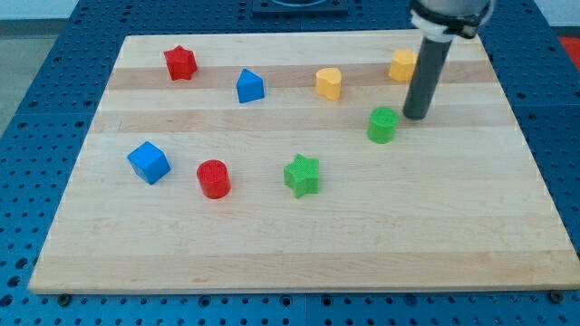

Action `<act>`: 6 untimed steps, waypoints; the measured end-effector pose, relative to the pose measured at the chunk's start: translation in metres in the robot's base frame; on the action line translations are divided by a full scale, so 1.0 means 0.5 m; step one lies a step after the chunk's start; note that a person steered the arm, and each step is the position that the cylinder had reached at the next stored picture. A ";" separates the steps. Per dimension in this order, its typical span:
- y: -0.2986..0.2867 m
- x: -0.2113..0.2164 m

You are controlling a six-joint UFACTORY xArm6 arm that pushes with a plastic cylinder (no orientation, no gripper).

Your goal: Move the green circle to the top of the green star

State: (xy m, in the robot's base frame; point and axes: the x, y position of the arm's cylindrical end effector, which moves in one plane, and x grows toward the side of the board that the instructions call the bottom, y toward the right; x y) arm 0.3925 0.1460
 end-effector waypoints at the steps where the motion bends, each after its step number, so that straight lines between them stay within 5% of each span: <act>1: -0.073 0.062; 3: -0.189 0.083; 4: -0.098 0.091; 6: -0.041 0.262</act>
State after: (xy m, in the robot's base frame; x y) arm 0.5235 0.1256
